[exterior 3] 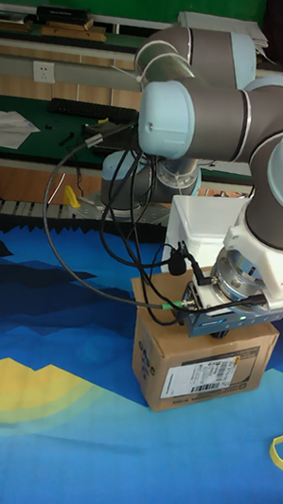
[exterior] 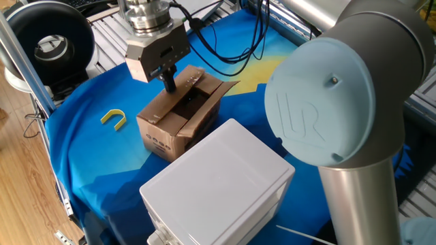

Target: Cover the box

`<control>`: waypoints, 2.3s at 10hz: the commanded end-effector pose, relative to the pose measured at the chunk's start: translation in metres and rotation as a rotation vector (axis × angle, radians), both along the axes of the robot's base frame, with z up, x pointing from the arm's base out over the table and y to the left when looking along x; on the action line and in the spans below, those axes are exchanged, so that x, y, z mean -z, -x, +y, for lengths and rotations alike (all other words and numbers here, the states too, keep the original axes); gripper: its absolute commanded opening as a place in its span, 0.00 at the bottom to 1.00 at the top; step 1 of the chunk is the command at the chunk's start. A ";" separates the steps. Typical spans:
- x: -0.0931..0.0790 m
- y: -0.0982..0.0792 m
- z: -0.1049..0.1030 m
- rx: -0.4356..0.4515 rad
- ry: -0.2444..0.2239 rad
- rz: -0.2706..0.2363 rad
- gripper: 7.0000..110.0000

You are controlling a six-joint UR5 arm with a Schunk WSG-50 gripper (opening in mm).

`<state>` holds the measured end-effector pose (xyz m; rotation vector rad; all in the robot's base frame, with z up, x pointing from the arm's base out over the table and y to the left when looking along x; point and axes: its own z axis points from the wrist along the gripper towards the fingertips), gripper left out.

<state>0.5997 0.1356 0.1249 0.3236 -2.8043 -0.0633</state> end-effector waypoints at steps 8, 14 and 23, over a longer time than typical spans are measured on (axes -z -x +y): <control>0.002 -0.003 0.005 0.006 -0.022 0.000 0.00; 0.003 -0.006 0.008 0.015 -0.016 -0.001 0.00; 0.005 -0.007 0.008 0.016 -0.014 -0.003 0.00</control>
